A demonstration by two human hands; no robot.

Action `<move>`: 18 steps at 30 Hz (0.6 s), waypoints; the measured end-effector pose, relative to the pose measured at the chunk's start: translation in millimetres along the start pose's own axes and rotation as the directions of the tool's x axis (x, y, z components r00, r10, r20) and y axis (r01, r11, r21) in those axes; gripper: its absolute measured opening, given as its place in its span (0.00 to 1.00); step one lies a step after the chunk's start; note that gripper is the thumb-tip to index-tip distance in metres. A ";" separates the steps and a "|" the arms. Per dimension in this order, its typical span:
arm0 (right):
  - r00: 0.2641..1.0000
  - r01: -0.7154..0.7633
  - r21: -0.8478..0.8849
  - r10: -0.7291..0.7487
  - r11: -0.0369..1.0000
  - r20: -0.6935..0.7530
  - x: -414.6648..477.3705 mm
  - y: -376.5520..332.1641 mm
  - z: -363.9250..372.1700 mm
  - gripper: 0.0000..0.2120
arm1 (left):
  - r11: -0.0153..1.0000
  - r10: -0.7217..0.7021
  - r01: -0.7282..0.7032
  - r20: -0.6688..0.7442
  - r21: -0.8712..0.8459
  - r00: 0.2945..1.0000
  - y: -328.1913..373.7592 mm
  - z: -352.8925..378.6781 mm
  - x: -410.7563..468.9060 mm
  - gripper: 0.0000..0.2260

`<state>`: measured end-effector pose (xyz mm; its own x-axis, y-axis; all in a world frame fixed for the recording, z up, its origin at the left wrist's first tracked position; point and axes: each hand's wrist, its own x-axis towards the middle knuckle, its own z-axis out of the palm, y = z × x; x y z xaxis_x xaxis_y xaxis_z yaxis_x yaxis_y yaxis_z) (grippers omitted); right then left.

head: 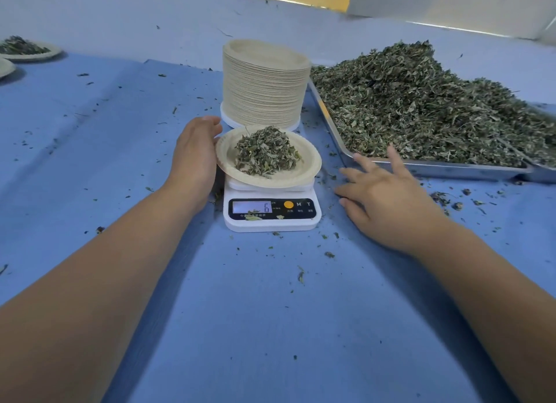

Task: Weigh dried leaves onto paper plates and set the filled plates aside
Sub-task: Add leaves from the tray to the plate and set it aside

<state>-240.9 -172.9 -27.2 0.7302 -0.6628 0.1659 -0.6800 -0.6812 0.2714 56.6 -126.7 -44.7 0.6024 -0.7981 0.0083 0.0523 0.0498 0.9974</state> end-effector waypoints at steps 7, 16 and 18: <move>0.983 -0.179 0.398 0.181 0.900 0.032 -21.3 -5.4 2.1 0.23 | 1.000 -0.020 0.020 -0.010 -0.018 1.000 -0.1 0.5 0.6 0.17; 0.965 -0.260 0.440 0.216 0.860 0.148 -4.6 -4.7 18.2 0.26 | 1.000 -0.004 0.004 -0.007 -0.025 1.000 -2.6 0.5 3.3 0.19; 0.974 -0.225 0.468 0.208 0.855 0.088 -0.8 -4.3 18.7 0.24 | 1.000 0.000 0.000 -0.009 -0.031 1.000 -2.8 1.0 4.1 0.20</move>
<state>-239.8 -175.3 -46.2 0.5641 -0.8147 0.1344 -0.7765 -0.5787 -0.2491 58.1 -130.7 -47.3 0.6098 -0.7926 0.0075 0.0771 0.0687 0.9947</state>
